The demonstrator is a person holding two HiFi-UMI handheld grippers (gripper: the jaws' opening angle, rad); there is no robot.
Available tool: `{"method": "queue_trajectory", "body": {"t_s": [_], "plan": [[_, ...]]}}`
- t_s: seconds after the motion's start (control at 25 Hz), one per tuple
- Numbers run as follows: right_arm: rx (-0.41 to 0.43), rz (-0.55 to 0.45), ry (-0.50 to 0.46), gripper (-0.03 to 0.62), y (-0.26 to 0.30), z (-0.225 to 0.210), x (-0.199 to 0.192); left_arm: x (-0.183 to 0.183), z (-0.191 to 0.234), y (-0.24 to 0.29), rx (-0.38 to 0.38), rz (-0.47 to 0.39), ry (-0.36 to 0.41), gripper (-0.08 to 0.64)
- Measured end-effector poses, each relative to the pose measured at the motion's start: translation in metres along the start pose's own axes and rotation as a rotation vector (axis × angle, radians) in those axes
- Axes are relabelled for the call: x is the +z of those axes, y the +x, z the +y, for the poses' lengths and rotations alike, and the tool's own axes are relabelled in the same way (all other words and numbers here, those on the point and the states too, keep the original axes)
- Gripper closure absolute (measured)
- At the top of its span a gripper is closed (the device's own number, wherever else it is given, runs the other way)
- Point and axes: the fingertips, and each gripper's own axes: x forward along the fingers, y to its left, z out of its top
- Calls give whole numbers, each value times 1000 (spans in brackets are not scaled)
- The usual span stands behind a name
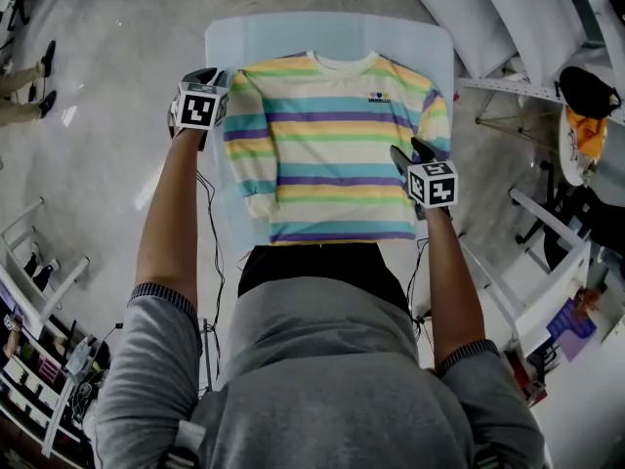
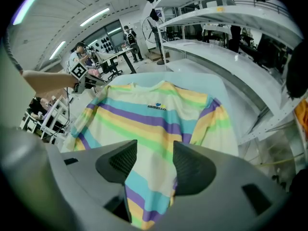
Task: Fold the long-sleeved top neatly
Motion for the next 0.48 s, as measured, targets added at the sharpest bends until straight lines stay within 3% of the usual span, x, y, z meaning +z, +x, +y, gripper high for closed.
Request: {"method": "queue_trajectory", "body": {"t_s": [0.16,0.48], "plan": [[2,-13,-15,342,-3,9,7,-5,-2,-25,7,-29,28,473],[9,-64,-55,342,-20,44,17,-36,-30,-72,-13,-73,6,457]]}}
